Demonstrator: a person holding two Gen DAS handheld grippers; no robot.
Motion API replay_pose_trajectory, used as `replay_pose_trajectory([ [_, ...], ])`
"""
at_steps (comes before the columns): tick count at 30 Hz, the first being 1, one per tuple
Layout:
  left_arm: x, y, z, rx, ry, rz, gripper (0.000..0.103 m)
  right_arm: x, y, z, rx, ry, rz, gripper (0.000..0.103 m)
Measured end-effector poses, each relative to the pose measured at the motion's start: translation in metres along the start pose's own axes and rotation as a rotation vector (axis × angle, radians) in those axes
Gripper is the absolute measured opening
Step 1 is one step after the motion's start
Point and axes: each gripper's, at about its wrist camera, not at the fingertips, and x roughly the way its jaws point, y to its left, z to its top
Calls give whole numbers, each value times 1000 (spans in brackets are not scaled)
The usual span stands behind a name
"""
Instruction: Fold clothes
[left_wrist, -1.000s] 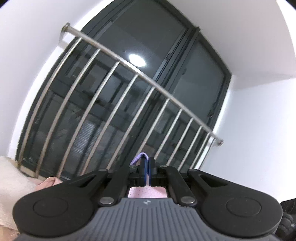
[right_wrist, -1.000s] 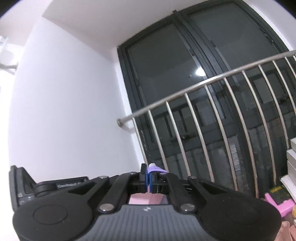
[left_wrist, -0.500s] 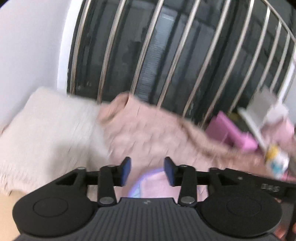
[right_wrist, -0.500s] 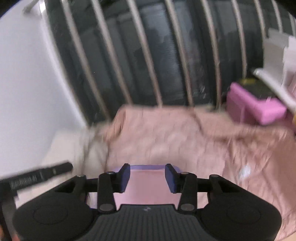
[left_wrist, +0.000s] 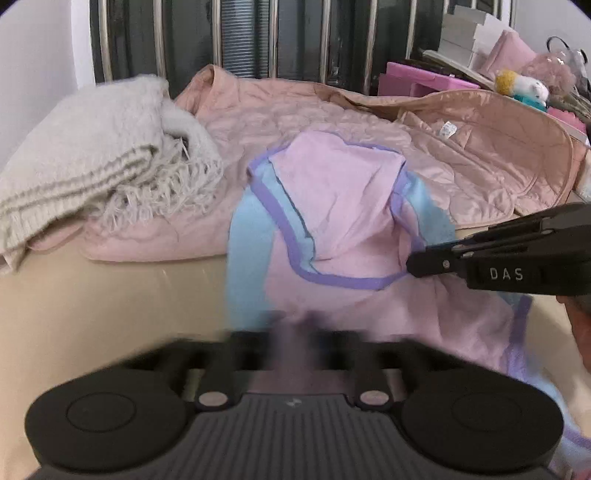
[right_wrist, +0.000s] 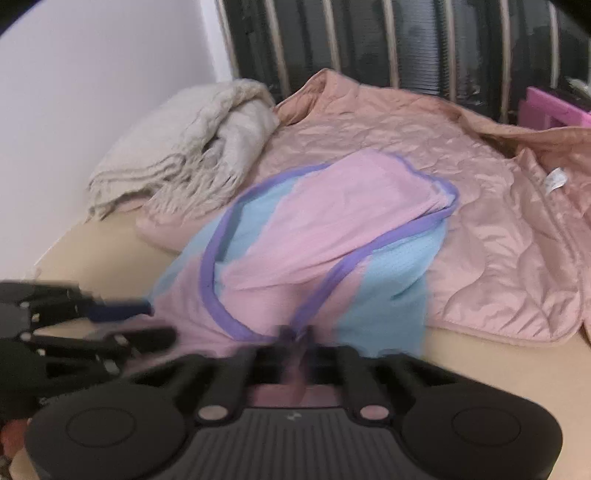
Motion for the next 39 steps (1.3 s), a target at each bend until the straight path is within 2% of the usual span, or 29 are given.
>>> replay_pose_trajectory([
  [2,-9,5,8,-51,-30,-36,2,-2,0,2,-2,-23,-6,3],
  [5,-22,8,33,-105,-105,-58,2,-30,2,19,-7,-109,4,3],
  [8,-30,15,64,-188,-185,-88,2,-41,-3,49,3,-190,-18,3],
  [10,-24,22,90,-256,-250,-92,3,-30,-10,73,4,-221,-63,3],
  [11,-18,23,103,-281,-269,-84,7,-19,-15,85,4,-232,-85,3],
  [12,-6,22,114,-288,-259,-49,19,-8,-21,98,4,-244,-108,5],
  [13,6,24,121,-293,-237,-3,25,3,-26,110,4,-255,-130,11],
  [14,16,26,126,-295,-211,35,34,16,-32,115,7,-222,-158,25],
  [16,15,34,112,-282,-164,33,35,23,-39,116,47,-78,-247,28],
  [17,7,39,97,-263,-172,2,40,10,-38,104,41,-92,-224,28],
  [18,-4,41,79,-229,-192,-33,49,-16,-40,81,11,-151,-152,31],
  [19,-15,37,60,-181,-219,-65,53,-38,-41,59,-12,-188,-81,43],
  [20,-24,32,43,-127,-241,-94,60,-56,-40,38,-30,-194,-16,53],
  [22,-28,9,21,28,-253,-118,64,-76,-38,0,-48,-143,92,54],
  [25,-16,-27,7,228,-273,-99,64,-70,-30,-30,-83,-82,55,52],
  [26,-8,-35,7,266,-263,-89,64,-64,-28,-34,-84,-71,11,45],
  [27,0,-41,7,282,-242,-76,62,-56,-30,-36,-64,-44,-3,38],
  [28,10,-44,8,288,-204,-67,54,-48,-32,-38,-44,-17,-16,8],
  [29,17,-45,9,282,-156,-68,15,-42,-36,-39,-11,2,-2,2],
  [30,22,-43,6,263,-105,-75,1,-45,-36,-41,3,-11,9,2],
  [31,22,-39,3,234,-71,-86,0,-49,-36,-44,17,-24,20,2],
  [33,12,-30,-7,196,-54,-129,0,-65,-29,-52,21,-54,43,2],
  [36,-19,-21,-39,152,-15,-191,0,-99,-22,-67,42,-87,133,2],
  [39,-53,-13,-65,89,-5,-205,0,-139,-13,-79,46,-115,249,2],
])
